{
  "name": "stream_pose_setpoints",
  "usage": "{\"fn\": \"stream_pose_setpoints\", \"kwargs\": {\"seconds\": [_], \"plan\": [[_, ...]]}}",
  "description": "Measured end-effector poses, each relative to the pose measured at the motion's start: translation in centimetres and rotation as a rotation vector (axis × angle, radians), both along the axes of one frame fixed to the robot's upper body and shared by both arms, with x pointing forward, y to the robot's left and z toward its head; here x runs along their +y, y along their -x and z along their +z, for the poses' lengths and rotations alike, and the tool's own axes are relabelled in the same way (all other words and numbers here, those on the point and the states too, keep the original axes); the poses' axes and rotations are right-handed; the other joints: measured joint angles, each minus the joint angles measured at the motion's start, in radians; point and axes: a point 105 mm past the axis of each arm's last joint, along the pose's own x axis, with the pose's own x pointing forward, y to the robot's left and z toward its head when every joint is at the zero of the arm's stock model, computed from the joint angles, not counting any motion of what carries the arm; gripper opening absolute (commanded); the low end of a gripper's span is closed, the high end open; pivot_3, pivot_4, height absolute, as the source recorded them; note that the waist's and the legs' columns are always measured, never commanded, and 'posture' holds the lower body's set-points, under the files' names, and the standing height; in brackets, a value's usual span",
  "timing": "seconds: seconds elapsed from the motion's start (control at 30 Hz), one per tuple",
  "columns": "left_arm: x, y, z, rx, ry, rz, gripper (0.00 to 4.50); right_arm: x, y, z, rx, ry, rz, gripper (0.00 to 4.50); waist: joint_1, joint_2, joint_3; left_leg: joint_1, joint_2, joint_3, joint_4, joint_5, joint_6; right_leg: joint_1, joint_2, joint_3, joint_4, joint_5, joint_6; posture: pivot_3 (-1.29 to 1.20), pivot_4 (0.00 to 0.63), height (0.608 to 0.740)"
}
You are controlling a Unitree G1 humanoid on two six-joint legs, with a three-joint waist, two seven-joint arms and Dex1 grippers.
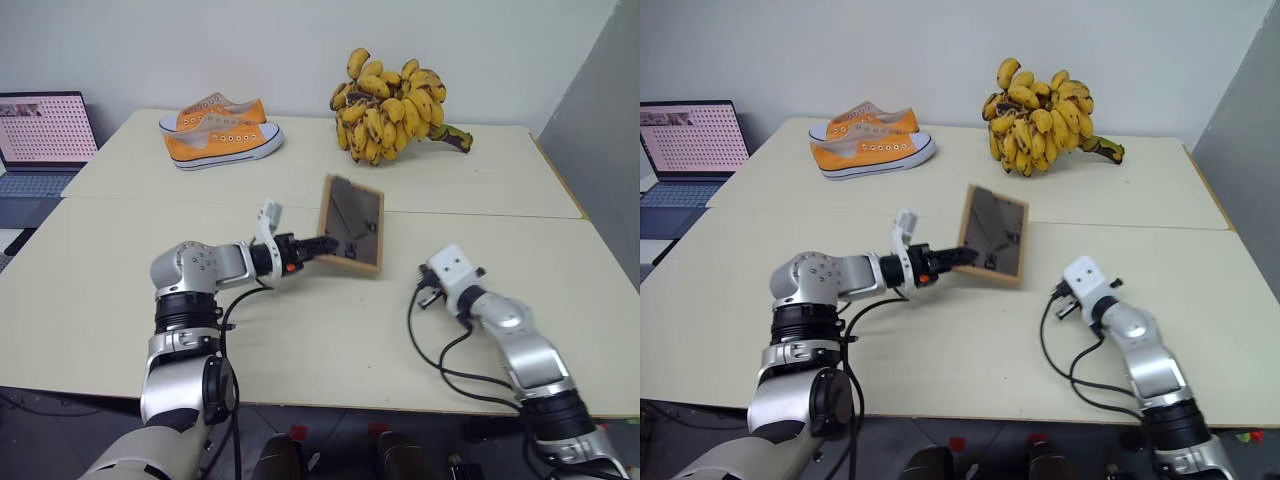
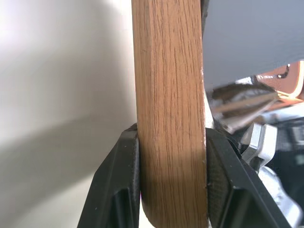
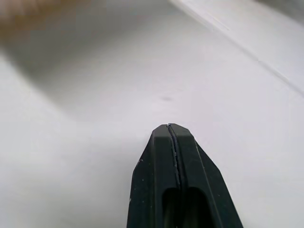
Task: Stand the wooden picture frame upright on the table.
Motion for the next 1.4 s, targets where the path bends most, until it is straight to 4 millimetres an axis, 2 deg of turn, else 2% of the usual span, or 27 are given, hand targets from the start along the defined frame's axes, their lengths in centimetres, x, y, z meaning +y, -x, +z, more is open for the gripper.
{"fn": "stream_pose_setpoints", "kwargs": {"seconds": [0.1,0.2,0.27,0.4,0.47,0.53,0.67,0.87,0.97,1.1,1.4], "plan": [[0.5,0.2,3.1,-0.201,-0.043,-0.009,1.30,-1.1,-0.2,3.2,-0.037,-0.076,-0.016,0.00,-0.002,0.000,0.000,0.000,0.000,0.001,-0.001,0.000,0.000,-0.001,0.000,0.001,0.000,0.000,0.000,0.00,0.150,0.740],[-0.2,1.2,4.8,-0.335,-0.078,-0.056,1.30,0.1,-0.1,7.9,-0.105,-0.203,0.040,0.49,-0.003,0.001,0.001,0.000,0.000,0.001,-0.001,0.000,0.000,0.000,0.000,0.001,0.000,0.000,0.000,0.00,0.150,0.740],[-0.4,1.9,5.1,-0.375,-0.082,-0.080,1.30,1.1,0.2,11.5,-0.157,-0.296,0.088,0.93,-0.004,0.001,0.001,0.000,0.000,0.001,-0.001,0.000,0.000,0.000,0.000,0.001,0.000,0.000,0.000,0.00,0.150,0.740],[-0.5,2.7,4.9,-0.392,-0.089,-0.095,1.30,3.4,1.0,17.0,-0.229,-0.447,0.175,1.82,-0.003,0.001,0.001,0.000,0.000,0.000,-0.001,0.000,0.000,-0.001,0.000,0.001,0.000,0.000,0.000,0.00,0.150,0.740],[-0.7,3.1,5.1,-0.410,-0.091,-0.105,1.30,4.8,1.4,19.2,-0.246,-0.530,0.226,1.82,-0.003,0.002,0.001,0.000,0.000,0.000,-0.001,0.000,0.000,-0.001,0.000,0.001,0.000,0.000,0.000,0.00,0.150,0.740],[-1.1,3.5,5.5,-0.435,-0.098,-0.123,1.30,6.1,1.8,20.5,-0.242,-0.600,0.270,1.82,-0.003,0.002,0.001,-0.001,0.000,0.000,-0.001,0.000,0.000,-0.001,0.000,0.000,0.000,0.000,0.000,0.00,0.150,0.740],[-1.9,4.1,5.8,-0.451,-0.100,-0.160,1.30,8.0,2.1,20.6,-0.180,-0.681,0.321,1.82,0.001,0.002,0.001,-0.001,0.000,0.000,-0.001,0.000,0.000,-0.001,0.000,0.000,0.000,0.000,0.000,0.00,0.150,0.740],[-2.3,4.7,6.3,-0.470,-0.099,-0.189,1.30,9.5,2.0,19.8,-0.132,-0.673,0.359,1.82,-0.003,0.002,0.001,-0.001,0.001,0.001,-0.001,0.000,0.000,-0.003,0.000,0.001,0.000,0.000,0.000,0.00,0.150,0.740],[-2.2,4.8,6.2,-0.463,-0.106,-0.188,1.30,9.6,1.7,19.1,-0.097,-0.694,0.357,2.27,-0.003,0.003,0.002,-0.001,0.001,0.001,-0.001,0.000,0.000,-0.003,0.000,0.001,0.000,0.000,0.000,0.00,0.150,0.740],[-1.9,4.7,6.3,-0.461,-0.116,-0.176,1.30,9.7,1.7,19.1,-0.095,-0.692,0.365,3.13,-0.003,0.003,0.002,-0.002,0.001,0.001,-0.001,0.000,0.000,-0.003,0.000,0.001,0.000,0.000,0.000,0.00,0.150,0.740],[-2.1,4.3,6.0,-0.451,-0.119,-0.178,1.30,10.5,1.8,18.8,-0.078,-0.712,0.372,3.13,-0.004,0.003,0.002,-0.002,0.001,0.001,-0.002,0.000,0.000,-0.004,0.000,0.001,0.000,0.000,0.000,0.00,0.150,0.740]]}}
